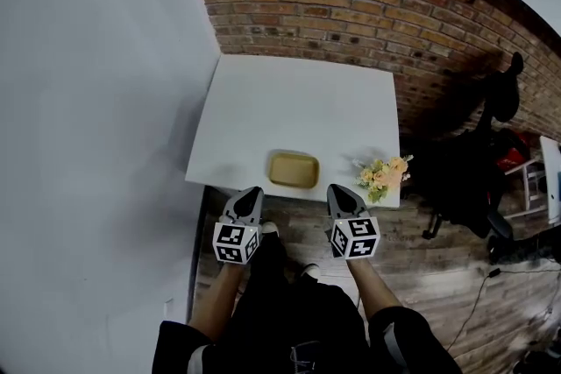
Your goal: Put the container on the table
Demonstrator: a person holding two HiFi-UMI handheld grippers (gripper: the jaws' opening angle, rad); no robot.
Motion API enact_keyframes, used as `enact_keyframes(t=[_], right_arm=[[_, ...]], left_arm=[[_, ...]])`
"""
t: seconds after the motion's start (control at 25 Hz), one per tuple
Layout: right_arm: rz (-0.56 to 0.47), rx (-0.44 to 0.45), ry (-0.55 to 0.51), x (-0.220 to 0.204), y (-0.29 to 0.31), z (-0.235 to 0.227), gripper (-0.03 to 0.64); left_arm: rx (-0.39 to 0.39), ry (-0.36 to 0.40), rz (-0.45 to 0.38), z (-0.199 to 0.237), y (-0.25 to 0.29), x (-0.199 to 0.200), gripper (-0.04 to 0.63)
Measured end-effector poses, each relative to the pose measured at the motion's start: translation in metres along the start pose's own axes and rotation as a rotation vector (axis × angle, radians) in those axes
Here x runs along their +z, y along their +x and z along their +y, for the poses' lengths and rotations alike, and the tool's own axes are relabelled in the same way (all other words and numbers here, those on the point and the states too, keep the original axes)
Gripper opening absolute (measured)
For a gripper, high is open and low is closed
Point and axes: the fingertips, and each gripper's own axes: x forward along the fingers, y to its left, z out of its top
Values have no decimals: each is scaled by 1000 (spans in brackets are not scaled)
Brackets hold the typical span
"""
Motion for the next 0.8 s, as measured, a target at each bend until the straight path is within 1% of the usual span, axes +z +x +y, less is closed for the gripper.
enact_keyframes(t=[0.2, 0.36, 0.64, 0.8], right_arm=[[-8, 15, -3, -6, -17, 1, 23], [-17, 29, -26, -5, -27, 3, 23], [-24, 46, -60, -6, -40, 8, 23], [-18, 45, -59, -7, -45, 5, 23]], left_arm=[[9, -4, -17, -16, -12, -4, 29], [15, -9, -21, -27, -16, -8, 29], [3, -3, -30, -45, -16, -8, 29], [0, -4, -27, -51, -15, -8, 29]])
